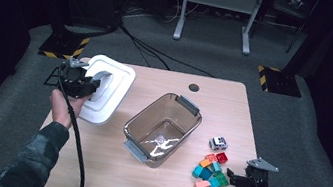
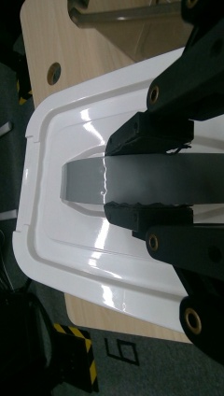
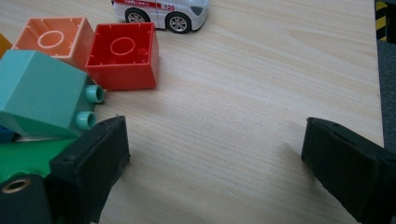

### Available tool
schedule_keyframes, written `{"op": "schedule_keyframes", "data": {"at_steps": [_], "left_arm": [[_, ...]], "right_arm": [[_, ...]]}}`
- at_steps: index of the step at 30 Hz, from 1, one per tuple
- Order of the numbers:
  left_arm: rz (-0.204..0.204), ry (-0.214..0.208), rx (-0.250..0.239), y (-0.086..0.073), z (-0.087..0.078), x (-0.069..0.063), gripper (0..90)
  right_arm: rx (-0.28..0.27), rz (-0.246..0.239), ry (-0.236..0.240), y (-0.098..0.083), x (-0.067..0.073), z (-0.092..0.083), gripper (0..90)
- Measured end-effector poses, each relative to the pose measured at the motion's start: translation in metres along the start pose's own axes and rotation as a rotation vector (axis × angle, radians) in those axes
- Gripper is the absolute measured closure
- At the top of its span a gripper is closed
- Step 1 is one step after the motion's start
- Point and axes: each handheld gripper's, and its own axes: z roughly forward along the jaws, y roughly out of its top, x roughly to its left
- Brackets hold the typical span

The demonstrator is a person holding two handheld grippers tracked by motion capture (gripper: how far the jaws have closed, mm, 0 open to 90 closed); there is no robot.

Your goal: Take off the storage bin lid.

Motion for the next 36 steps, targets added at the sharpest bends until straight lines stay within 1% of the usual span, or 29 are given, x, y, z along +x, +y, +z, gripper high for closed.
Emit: {"op": "schedule_keyframes", "data": {"at_steps": [11,17,20,23,28,29,30,31,32,33,34,36], "left_arm": [[-0.078,0.047,0.047,-0.02,0.023,0.02,66.7],[-0.116,0.058,0.077,-0.032,0.034,0.028,66.6],[-0.119,0.068,0.091,-0.039,0.04,0.031,66.7],[-0.149,0.071,0.108,-0.045,0.045,0.035,66.7],[-0.15,0.086,0.127,-0.055,0.054,0.038,66.7],[-0.151,0.087,0.132,-0.058,0.056,0.038,66.7],[-0.155,0.088,0.139,-0.061,0.059,0.039,66.7],[-0.159,0.089,0.144,-0.063,0.061,0.039,66.7],[-0.163,0.09,0.147,-0.066,0.064,0.039,66.7],[-0.169,0.09,0.161,-0.07,0.067,0.04,66.7],[-0.17,0.089,0.162,-0.072,0.069,0.04,66.7],[-0.181,0.095,0.175,-0.078,0.075,0.041,66.6]], "right_arm": [[-0.001,0.002,-0.001,0.0,0.0,0.0,6.9],[-0.001,0.0,-0.001,0.0,0.0,0.0,6.9],[-0.001,-0.001,-0.001,0.0,0.0,0.0,6.9],[-0.002,0.0,-0.002,0.0,0.0,0.0,6.9],[-0.001,-0.001,-0.002,0.0,0.0,0.0,6.8],[0.002,0.008,-0.004,0.0,0.001,0.0,6.8],[0.002,0.009,-0.005,0.0,0.001,-0.001,6.8],[0.001,-0.004,-0.004,0.0,0.0,0.0,6.8],[0.0,-0.003,-0.002,0.0,0.0,0.0,6.8],[0.002,0.008,-0.003,0.0,0.001,0.0,6.8],[-0.002,0.002,-0.003,0.0,0.0,0.0,6.8],[-0.002,0.004,-0.003,0.0,0.0,0.0,6.8]]}}
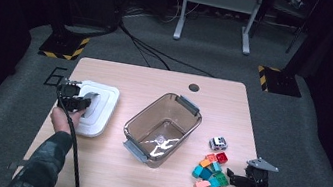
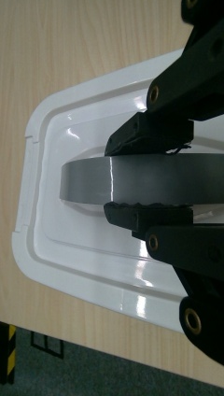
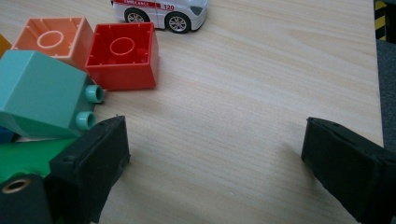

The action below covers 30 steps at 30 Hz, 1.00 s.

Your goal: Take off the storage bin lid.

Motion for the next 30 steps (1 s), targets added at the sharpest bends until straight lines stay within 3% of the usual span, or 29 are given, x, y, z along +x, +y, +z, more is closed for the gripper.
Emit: {"op": "schedule_keyframes", "data": {"at_steps": [12,18,20,21,27,30], "left_arm": [[-0.061,0.009,0.036,-0.014,0.023,0.007,66.6],[-0.06,0.008,0.054,-0.018,0.03,0.01,65.1],[-0.072,0.005,0.055,-0.017,0.029,0.01,57.0],[-0.05,0.0,0.057,-0.017,0.027,0.012,53.5],[-0.039,-0.054,0.021,-0.018,0.011,0.017,29.0],[-0.023,-0.071,0.002,-0.022,0.002,0.018,21.7]], "right_arm": [[0.0,0.0,0.0,0.0,0.0,0.0,6.8],[0.0,-0.003,0.0,0.0,0.0,0.0,6.7],[0.001,-0.003,-0.001,0.0,0.0,0.0,6.7],[0.0,-0.003,0.0,0.0,0.0,0.0,6.7],[0.002,0.001,-0.002,0.0,0.0,0.0,6.7],[0.001,-0.005,0.001,0.0,0.0,0.0,6.7]]}}
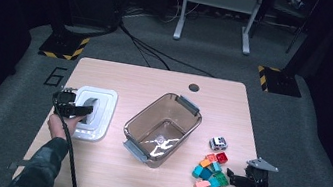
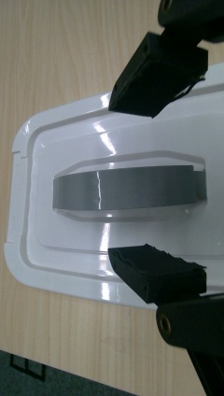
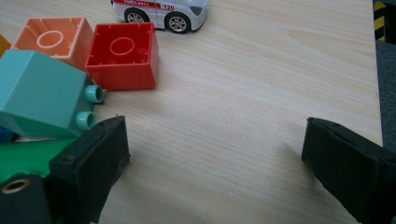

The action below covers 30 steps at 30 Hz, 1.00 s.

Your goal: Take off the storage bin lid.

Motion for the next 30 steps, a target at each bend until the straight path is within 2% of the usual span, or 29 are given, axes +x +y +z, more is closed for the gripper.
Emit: {"op": "schedule_keyframes", "data": {"at_steps": [4,7,9,13,20,22,23,25,30], "left_arm": [[0.021,-0.028,-0.025,-0.007,-0.013,0.0,15.2],[0.052,-0.038,-0.044,-0.016,-0.023,-0.003,12.0],[0.056,-0.042,-0.048,-0.022,-0.028,-0.004,6.3],[0.084,-0.059,-0.062,-0.038,-0.039,-0.009,2.7],[0.19,-0.075,-0.082,-0.069,-0.049,-0.025,0.2],[0.232,-0.087,-0.066,-0.082,-0.049,-0.031,0.2],[0.235,-0.091,-0.07,-0.086,-0.049,-0.033,0.1],[0.272,-0.097,-0.058,-0.097,-0.047,-0.038,0.1],[0.365,-0.13,-0.016,-0.118,-0.037,-0.047,0.1]], "right_arm": [[0.002,0.006,-0.003,0.0,0.0,0.0,6.8],[-0.001,0.003,-0.003,0.0,0.0,0.0,6.8],[-0.002,0.005,-0.003,0.0,0.0,0.0,6.8],[0.005,0.008,-0.004,0.0,0.001,-0.001,6.8],[0.002,0.005,0.001,0.0,0.0,0.0,6.7],[0.002,0.005,0.003,0.0,-0.001,0.0,6.7],[0.002,0.005,0.003,0.0,-0.001,0.0,6.7],[0.001,0.006,0.003,0.001,-0.001,0.0,6.7],[0.002,0.006,0.003,0.001,-0.001,0.001,6.6]]}}
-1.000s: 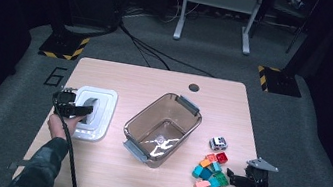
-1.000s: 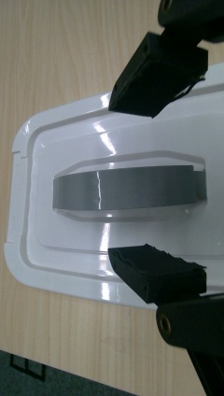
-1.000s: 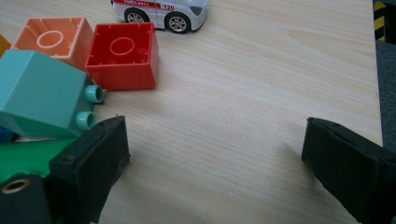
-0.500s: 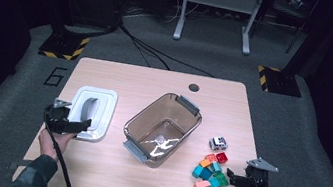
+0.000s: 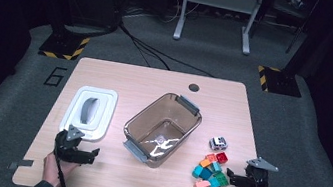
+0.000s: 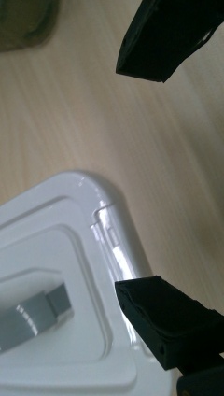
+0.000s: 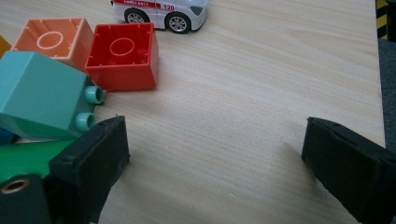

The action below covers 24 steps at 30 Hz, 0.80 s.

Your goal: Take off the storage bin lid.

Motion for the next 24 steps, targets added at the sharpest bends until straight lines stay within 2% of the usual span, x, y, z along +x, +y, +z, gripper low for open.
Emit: {"op": "schedule_keyframes", "data": {"at_steps": [6,7,8,16,17,21,24], "left_arm": [[0.043,-0.051,0.037,-0.015,0.011,-0.011,0.1],[0.031,-0.062,0.017,-0.017,0.011,-0.012,0.0],[0.024,-0.057,0.002,-0.019,0.011,-0.013,0.0],[0.051,-0.086,0.004,-0.019,0.011,-0.011,0.0],[0.054,-0.088,0.005,-0.019,0.011,-0.011,0.0],[0.062,-0.093,0.005,-0.019,0.011,-0.01,0.0],[0.065,-0.093,0.004,-0.019,0.012,-0.01,0.0]], "right_arm": [[0.005,0.005,0.001,0.0,0.0,0.0,6.6],[0.005,0.006,0.001,0.0,0.0,0.0,6.6],[0.005,0.006,0.001,0.0,0.0,0.0,6.7],[0.009,0.004,0.001,0.001,0.0,0.0,6.7],[0.006,-0.008,0.0,0.001,0.0,0.0,6.7],[0.037,-0.012,0.008,0.005,-0.002,0.002,4.8],[0.072,0.003,0.0,0.01,-0.002,0.003,3.1]]}}
